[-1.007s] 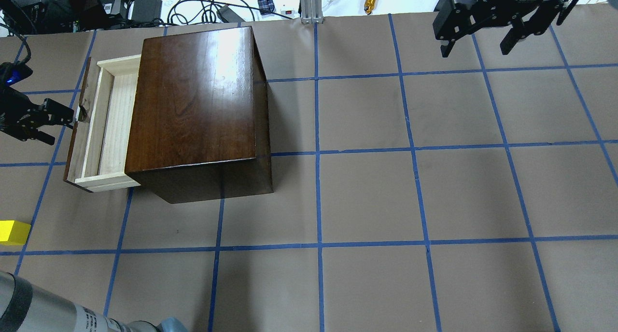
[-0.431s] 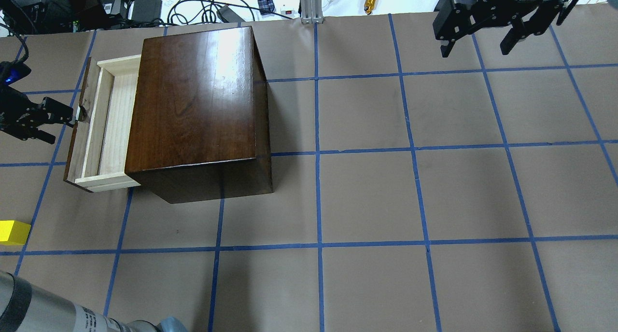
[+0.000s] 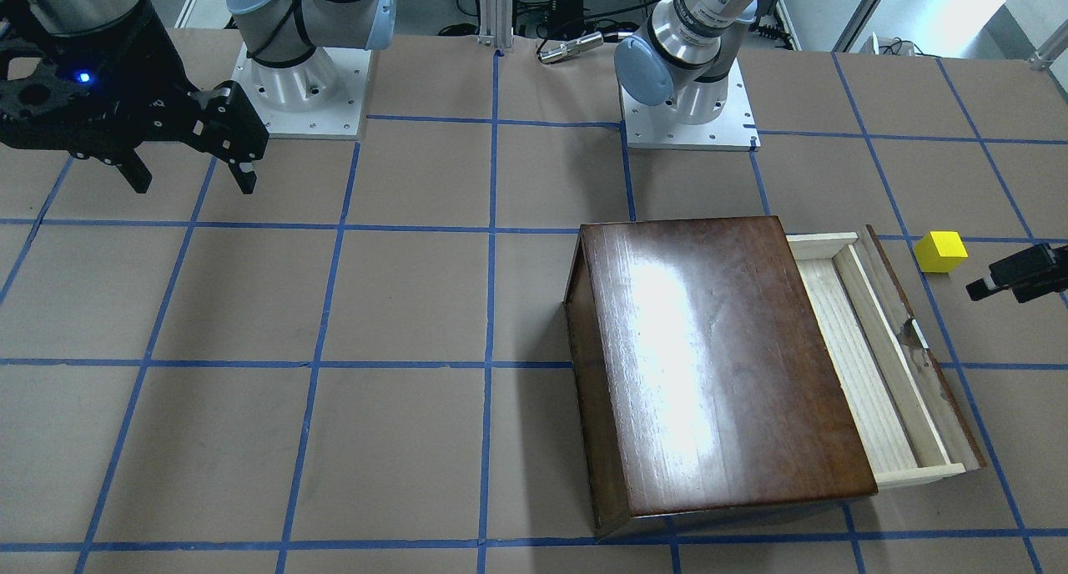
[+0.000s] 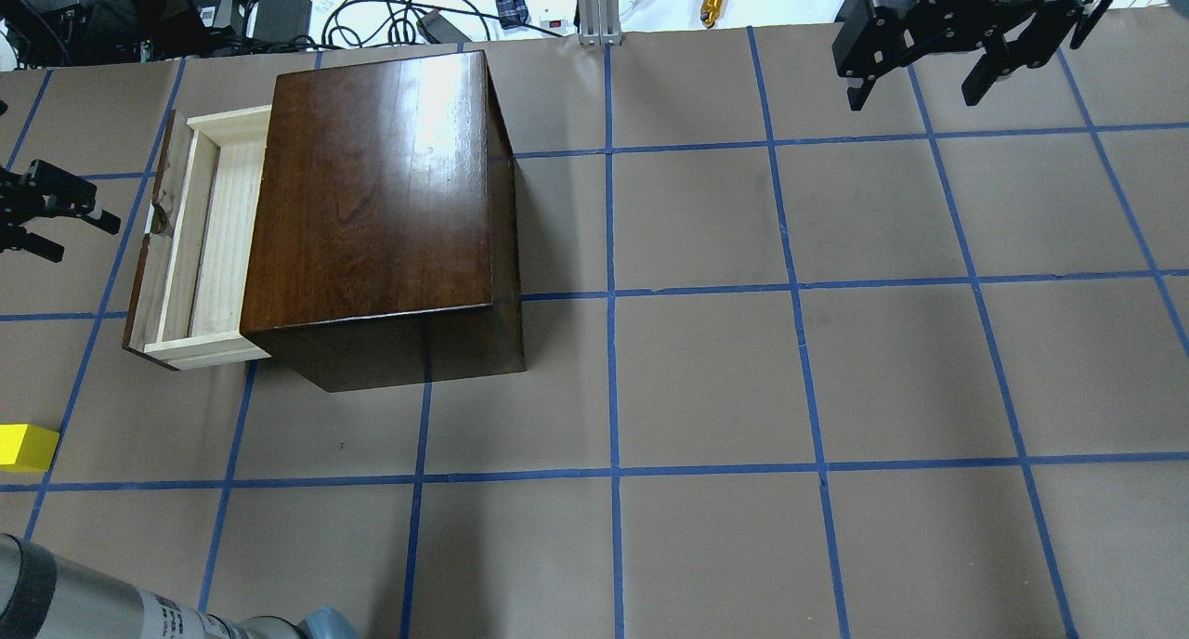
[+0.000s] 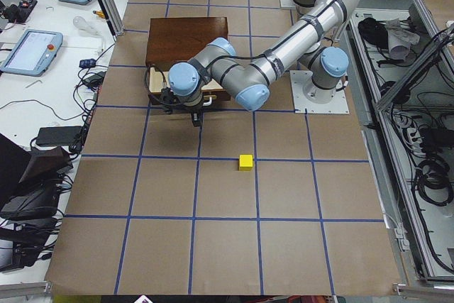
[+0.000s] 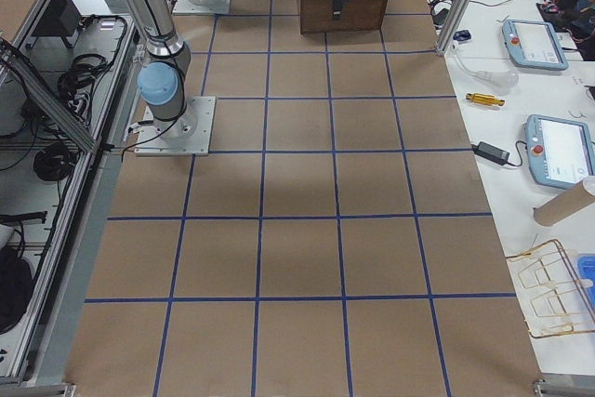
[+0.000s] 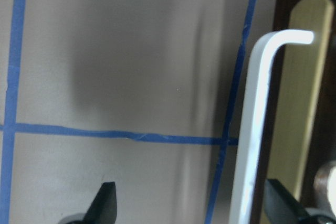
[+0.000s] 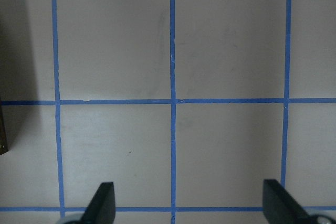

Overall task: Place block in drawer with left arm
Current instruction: 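Release the handle and draw the left gripper back from the drawer, then move the left gripper down over the yellow cube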

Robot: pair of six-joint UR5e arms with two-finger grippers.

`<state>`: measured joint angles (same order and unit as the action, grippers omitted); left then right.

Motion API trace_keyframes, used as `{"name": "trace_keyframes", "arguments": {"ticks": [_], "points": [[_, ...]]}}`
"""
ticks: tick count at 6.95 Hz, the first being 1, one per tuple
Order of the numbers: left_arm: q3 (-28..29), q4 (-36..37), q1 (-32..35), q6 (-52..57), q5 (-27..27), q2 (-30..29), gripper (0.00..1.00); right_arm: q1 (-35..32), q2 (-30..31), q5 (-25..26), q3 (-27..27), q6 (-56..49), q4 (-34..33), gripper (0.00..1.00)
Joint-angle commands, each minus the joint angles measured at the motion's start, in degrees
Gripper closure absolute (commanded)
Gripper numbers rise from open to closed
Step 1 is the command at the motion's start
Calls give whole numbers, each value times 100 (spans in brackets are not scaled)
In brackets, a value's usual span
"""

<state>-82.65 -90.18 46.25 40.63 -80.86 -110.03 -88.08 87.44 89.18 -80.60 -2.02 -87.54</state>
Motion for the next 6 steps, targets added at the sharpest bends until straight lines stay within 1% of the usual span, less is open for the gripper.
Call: {"name": "trace_keyframes", "arguments": {"ticks": [1, 2, 3, 4, 5, 6], "points": [[-84, -43, -466, 2052, -883, 69, 0, -8, -8, 3, 0, 0, 0, 0], [-337, 79, -816, 3072, -1175, 139, 0, -8, -8, -6, 0, 0, 0, 0], [-601, 402, -1020, 3500, -1204, 183, 0, 1, -8, -6, 0, 0, 0, 0], [-882, 901, -1056, 4148, -1343, 253, 0, -8, -8, 2, 0, 0, 0, 0], [-1267, 1576, -1118, 4703, -1449, 298, 0, -8, 1, 3, 0, 0, 0, 0], [-1689, 2140, -1327, 5387, -1459, 333, 0, -8, 1, 3, 0, 0, 0, 0]]}}
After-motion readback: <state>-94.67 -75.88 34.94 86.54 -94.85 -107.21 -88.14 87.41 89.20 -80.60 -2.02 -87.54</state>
